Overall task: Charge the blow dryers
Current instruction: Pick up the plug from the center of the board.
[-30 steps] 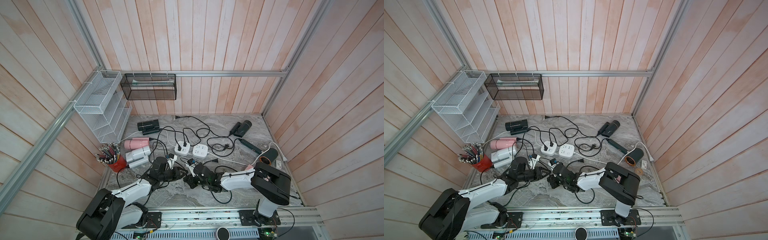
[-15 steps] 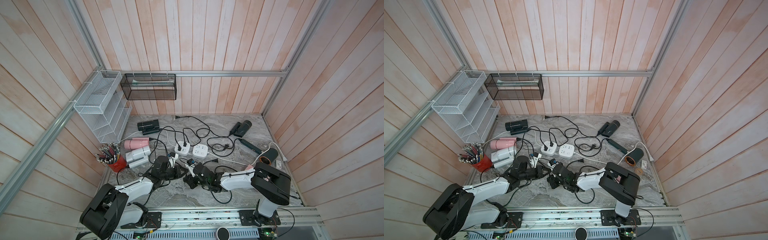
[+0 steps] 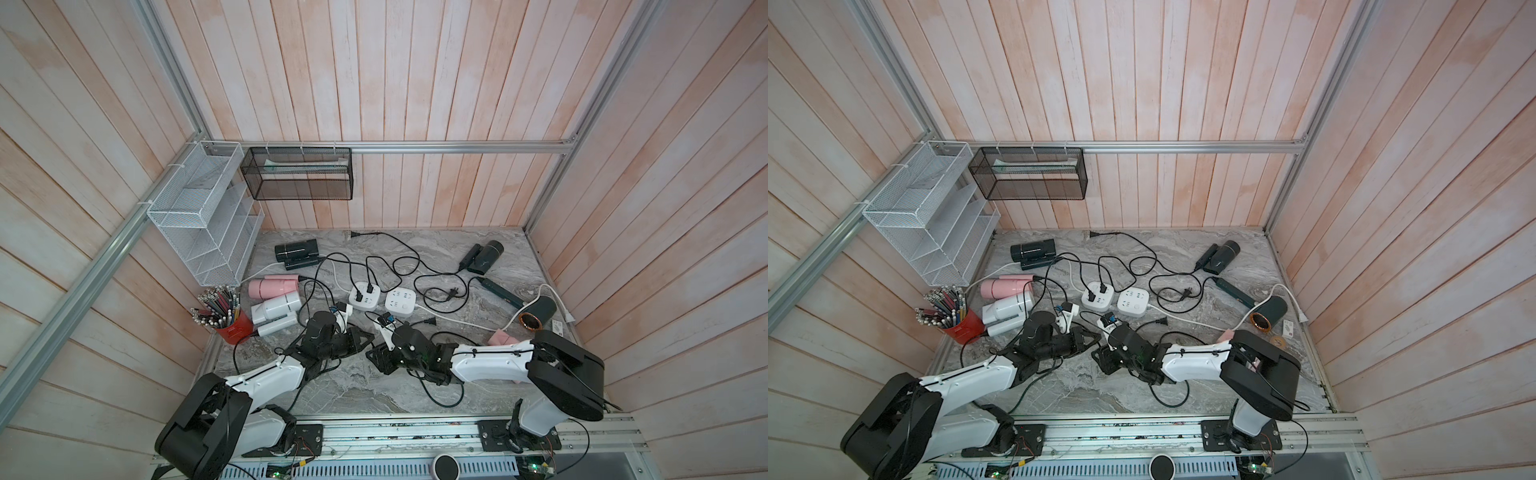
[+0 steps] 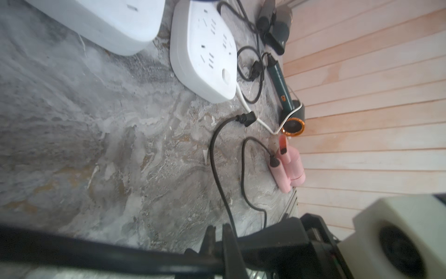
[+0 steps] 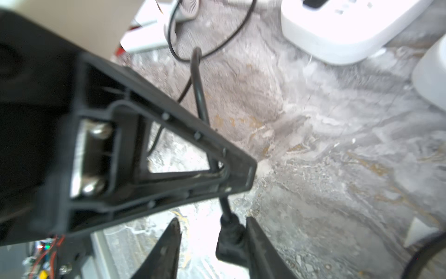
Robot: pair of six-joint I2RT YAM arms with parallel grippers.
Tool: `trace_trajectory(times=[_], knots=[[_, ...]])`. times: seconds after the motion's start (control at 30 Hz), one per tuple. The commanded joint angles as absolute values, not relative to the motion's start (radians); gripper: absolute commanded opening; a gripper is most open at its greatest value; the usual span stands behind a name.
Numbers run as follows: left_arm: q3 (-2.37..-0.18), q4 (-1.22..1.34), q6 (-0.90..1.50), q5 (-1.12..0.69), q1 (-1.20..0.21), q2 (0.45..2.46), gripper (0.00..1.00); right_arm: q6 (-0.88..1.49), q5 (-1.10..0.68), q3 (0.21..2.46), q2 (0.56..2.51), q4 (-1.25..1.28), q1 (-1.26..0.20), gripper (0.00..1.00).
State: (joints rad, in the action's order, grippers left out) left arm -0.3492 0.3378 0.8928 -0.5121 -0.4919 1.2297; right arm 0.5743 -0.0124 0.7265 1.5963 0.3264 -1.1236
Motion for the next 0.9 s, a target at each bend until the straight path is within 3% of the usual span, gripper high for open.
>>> trace_trajectory(times=[0.0,0.53,0.87], knots=[[-0.329,0.412,0.99,-0.463,-0.494,1.203,0.06,0.579,0.016,0.701,1.557,0.292,-1.129,0.48],[-0.313,0.387,1.039,-0.46,-0.494,1.133,0.06,0.614,0.058,0.719,1.614,0.283,-1.126,0.46],[-0.319,0.385,1.035,-0.476,-0.495,1.158,0.06,0.601,0.072,0.719,1.605,0.277,-1.126,0.26]])
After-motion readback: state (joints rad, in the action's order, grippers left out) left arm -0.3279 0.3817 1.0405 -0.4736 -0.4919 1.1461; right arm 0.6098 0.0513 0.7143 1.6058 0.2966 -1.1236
